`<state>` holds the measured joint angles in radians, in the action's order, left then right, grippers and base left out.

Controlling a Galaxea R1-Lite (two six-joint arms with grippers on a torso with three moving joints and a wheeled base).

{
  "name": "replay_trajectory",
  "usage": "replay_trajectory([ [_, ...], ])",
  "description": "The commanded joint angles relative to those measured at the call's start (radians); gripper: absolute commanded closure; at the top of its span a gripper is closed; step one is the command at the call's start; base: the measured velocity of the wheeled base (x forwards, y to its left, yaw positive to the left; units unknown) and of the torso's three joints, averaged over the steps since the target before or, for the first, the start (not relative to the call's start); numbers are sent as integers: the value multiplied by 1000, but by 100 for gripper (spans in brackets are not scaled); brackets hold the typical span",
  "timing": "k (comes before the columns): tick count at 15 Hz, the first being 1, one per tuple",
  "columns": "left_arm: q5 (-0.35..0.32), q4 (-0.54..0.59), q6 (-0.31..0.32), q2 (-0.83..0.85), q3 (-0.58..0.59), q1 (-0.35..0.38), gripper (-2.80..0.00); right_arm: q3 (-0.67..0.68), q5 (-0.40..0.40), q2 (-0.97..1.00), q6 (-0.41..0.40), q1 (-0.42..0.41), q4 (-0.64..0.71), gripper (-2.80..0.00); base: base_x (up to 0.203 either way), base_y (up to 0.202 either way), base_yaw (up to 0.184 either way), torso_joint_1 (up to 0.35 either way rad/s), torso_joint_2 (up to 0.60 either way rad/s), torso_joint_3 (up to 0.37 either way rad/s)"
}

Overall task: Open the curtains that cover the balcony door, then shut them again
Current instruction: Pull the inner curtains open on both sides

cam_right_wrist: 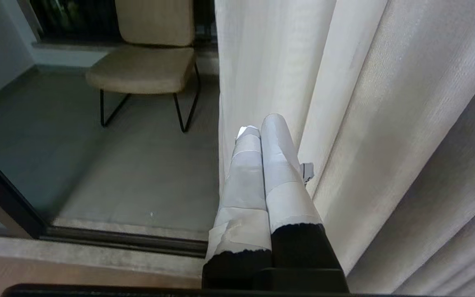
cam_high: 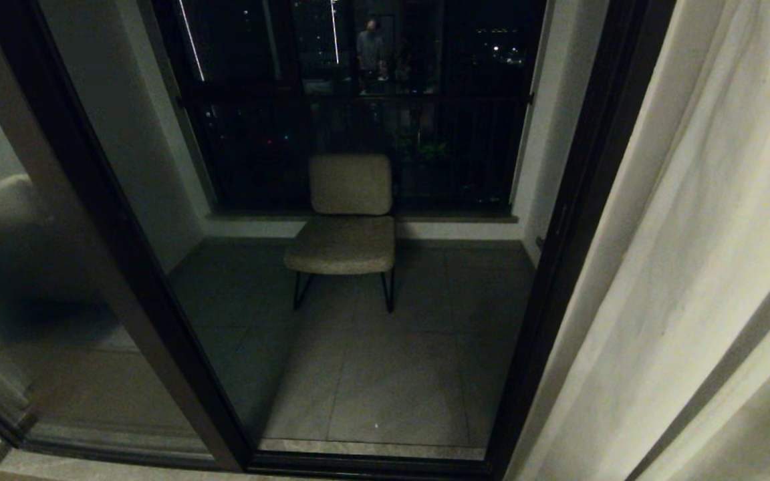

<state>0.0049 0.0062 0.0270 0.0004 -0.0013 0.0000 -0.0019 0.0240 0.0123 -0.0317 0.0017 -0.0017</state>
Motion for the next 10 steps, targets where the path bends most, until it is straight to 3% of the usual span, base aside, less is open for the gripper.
replay_trajectory([
  [1,1,0,1,0,1,0,0,0,1,-12,1,0,-1,0,0,0,0,0,0,0],
  [10,0,0,1,0,0,0,0,0,1,-12,1,0,-1,0,0,0,0,0,0,0],
])
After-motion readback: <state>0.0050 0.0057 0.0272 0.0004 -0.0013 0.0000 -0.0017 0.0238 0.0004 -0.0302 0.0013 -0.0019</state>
